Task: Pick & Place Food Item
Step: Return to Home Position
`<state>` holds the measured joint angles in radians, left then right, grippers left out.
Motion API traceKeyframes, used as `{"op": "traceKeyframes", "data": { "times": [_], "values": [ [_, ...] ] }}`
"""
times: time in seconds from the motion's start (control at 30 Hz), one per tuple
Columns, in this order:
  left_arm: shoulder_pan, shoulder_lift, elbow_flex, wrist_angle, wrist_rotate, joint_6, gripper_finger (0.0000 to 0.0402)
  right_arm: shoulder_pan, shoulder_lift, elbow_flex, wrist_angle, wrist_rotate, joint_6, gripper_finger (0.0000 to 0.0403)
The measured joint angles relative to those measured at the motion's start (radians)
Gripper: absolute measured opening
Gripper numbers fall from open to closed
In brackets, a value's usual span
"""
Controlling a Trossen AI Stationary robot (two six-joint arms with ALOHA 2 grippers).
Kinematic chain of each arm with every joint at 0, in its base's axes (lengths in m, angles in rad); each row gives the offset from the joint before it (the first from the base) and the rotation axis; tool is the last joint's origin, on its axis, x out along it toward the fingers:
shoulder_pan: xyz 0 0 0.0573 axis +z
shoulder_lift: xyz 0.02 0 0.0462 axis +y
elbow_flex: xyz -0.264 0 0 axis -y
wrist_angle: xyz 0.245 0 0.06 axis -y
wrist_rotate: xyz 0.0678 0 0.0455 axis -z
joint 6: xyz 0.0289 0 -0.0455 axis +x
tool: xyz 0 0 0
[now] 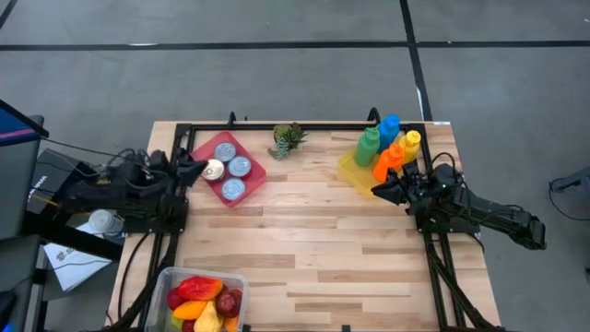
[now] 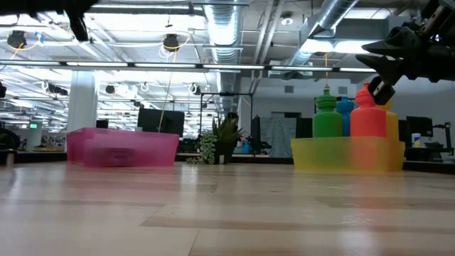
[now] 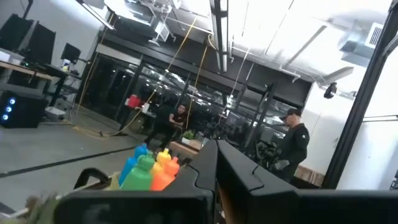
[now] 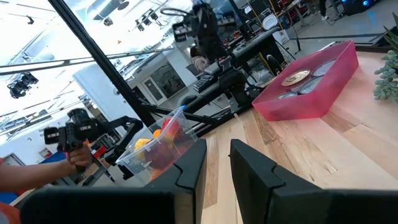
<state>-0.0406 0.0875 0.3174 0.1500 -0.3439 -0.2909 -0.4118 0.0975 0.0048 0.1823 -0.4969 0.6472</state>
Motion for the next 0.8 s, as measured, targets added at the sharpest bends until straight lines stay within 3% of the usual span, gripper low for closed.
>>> {"op": "traceKeyframes", "data": {
  "times": [0.2,0.37,0.8],
  "values": [
    [0.0,0.0,-0.194,0.232,0.0,-0.057,0.0,0.0,0.0,0.0,0.0,0.0,0.0,0.0066],
    [0.0,0.0,-0.287,0.286,-0.016,-0.135,0.0,0.0,0.0,0.0,0.0,0.0,0.0,0.0066],
    [0.0,0.004,-0.31,0.277,-0.032,-0.158,0.0,0.0,0.0,0.0,0.0,0.0,0.0,0.0066]
  ]
}}
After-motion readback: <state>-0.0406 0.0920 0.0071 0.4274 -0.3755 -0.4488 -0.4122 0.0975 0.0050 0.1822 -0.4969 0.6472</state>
